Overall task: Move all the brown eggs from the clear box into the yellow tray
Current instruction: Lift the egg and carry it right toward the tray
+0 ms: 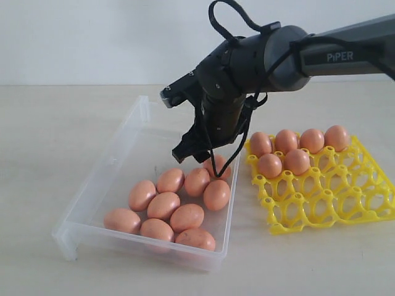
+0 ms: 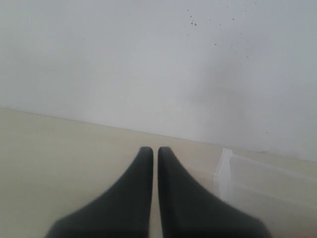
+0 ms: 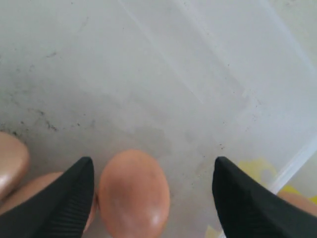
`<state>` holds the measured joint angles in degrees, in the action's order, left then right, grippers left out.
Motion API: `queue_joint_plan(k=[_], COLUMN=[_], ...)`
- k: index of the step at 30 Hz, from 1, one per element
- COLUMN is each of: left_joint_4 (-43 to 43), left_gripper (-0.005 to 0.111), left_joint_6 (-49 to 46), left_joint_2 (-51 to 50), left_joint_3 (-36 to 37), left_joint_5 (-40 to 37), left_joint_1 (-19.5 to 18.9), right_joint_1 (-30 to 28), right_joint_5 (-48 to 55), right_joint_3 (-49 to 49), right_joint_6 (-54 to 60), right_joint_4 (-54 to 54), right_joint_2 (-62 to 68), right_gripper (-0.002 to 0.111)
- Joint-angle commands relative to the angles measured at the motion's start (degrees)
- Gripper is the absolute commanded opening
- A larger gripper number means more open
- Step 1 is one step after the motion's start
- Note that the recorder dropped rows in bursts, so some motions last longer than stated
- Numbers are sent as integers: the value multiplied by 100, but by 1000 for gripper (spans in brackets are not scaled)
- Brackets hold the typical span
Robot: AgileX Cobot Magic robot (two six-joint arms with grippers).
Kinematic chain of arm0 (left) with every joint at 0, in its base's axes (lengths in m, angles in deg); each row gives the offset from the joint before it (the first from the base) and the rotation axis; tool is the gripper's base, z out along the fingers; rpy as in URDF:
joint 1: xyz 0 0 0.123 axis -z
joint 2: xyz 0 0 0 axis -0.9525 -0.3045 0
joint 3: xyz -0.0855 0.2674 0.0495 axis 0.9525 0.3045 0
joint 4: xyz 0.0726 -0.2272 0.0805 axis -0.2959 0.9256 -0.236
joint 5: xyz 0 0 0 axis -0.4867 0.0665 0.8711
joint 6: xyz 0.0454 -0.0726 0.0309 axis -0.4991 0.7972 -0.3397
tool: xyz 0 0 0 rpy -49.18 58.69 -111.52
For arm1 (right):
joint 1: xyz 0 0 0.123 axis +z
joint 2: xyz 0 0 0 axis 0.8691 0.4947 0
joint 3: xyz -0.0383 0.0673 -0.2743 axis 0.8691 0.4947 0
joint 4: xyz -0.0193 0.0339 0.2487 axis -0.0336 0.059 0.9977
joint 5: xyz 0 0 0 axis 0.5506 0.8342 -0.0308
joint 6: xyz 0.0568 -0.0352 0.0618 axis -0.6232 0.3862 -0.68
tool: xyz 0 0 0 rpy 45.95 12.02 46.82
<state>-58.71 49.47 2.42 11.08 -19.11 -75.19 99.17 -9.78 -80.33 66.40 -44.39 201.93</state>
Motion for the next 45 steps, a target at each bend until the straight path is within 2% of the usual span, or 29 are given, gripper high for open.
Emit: queue_joint_plan(k=[1,13,16,20,23,30,36,41,44,45], left_joint_4=[3,3,3,3,3,3,3,3,3,3], left_gripper=[4,4,4,4,4,4,4,4,4,4], left_joint_6=[7,7,7,7,7,7,7,7,7,7], left_joint_2=[-20,-20,-20,-20,-20,-20,-20,-20,-20,-20], left_joint_3=[-21,-21,-21,-21,-21,-21,-21,-21,-21,-21], left_joint_5=[11,11,11,11,11,11,11,11,11,11], left_joint_1=[22,22,22,22,22,22,22,22,22,22], right_joint_1=[3,3,3,3,3,3,3,-7,-7,-58], right_joint_5=[107,194,188,147,157,-464,-1963,-2674,-2831,-2973], right_joint_3=[-25,-25,-25,-25,-25,20,806,1550,1979,2241], right_joint_6=[419,857,921,982,951,-247,-707,-1971,-3140,-4012], right_joint_4=[41,31,31,22,-5,-569,-955,-2256,-3292,-4024], right_joint_2=[191,274,274,274,274,10,-617,-1227,-1599,-1814], right_gripper=[62,60,41,0,0,0,0,0,0,0])
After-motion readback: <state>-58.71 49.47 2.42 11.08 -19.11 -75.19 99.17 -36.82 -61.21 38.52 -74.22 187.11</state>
